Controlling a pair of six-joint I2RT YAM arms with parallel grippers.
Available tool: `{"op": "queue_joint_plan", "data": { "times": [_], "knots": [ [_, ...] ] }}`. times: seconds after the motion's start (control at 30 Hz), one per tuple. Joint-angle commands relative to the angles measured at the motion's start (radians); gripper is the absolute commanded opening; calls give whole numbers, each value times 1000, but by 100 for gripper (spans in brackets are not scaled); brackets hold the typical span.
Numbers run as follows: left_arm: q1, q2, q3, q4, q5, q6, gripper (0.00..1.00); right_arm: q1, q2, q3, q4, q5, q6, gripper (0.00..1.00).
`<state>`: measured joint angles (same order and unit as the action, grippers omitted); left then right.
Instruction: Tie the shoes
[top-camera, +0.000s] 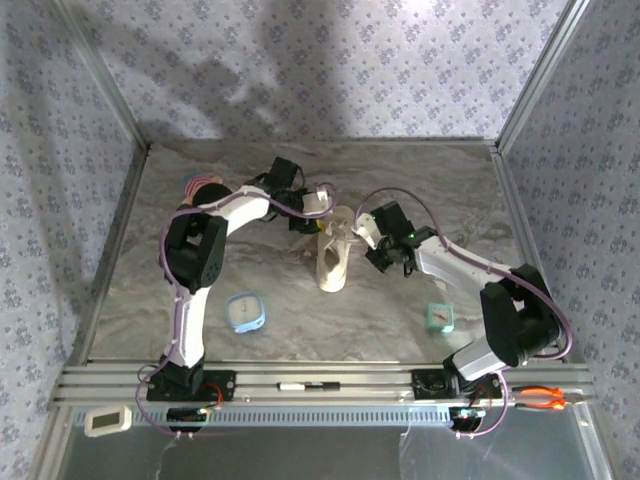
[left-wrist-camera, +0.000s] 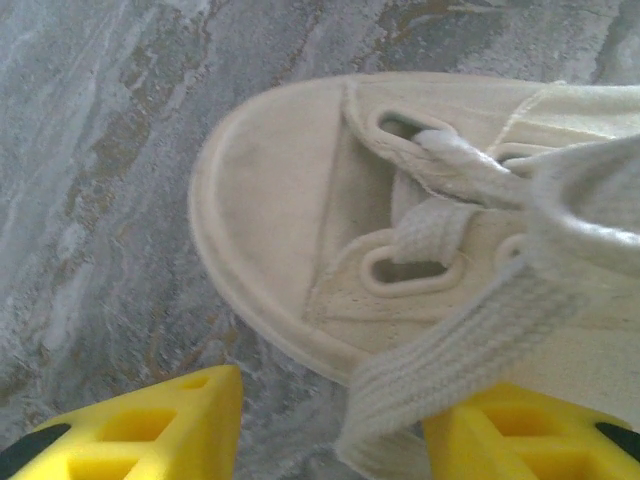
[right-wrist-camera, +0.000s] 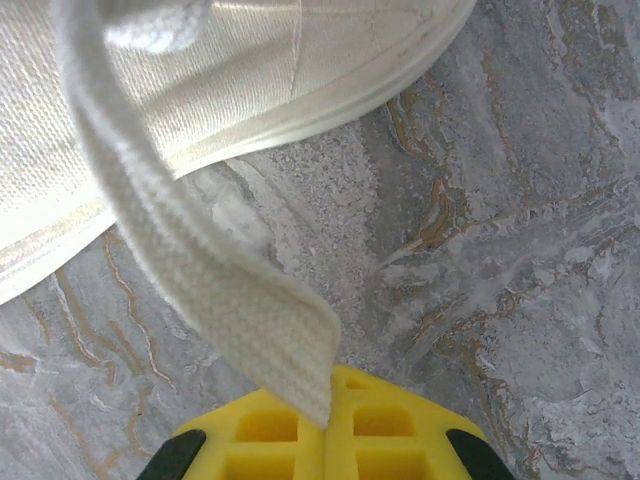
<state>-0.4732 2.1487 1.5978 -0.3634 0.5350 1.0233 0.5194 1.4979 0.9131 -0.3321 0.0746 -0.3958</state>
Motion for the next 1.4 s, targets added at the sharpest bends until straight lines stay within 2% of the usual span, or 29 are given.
{"op": "queue_joint_plan", "data": {
  "times": [0.0, 0.07, 0.1, 0.13, 0.27, 0.47, 0.87, 1.07, 1.37],
  "knots": [
    [-12, 46, 72, -155, 46, 86, 38, 3, 9, 40, -26, -7, 18, 0],
    [-10, 23, 61, -168, 42, 82, 11, 0, 6, 48, -33, 2, 26, 0],
    [-8, 2, 42, -162, 36, 79, 2, -2, 3, 52, -39, 8, 33, 0],
    [-3, -29, 11, -151, 27, 73, 0, -5, -1, 57, -51, 14, 44, 0],
    [30, -202, -137, -75, -61, 21, 0, -26, -40, 71, -108, 22, 112, 0],
    [86, -389, -294, -80, -170, -48, 0, -71, -103, 92, -180, -34, 249, 0],
    [99, -398, -359, -119, -361, -262, 0, -134, -154, 80, -359, -13, 376, 0],
    [113, -417, -391, -145, -365, -279, 0, -207, -137, 65, -431, -43, 419, 0],
    [129, -452, -478, -175, -371, -323, 0, -261, -60, 77, -501, -72, 440, 0]
  ]
}}
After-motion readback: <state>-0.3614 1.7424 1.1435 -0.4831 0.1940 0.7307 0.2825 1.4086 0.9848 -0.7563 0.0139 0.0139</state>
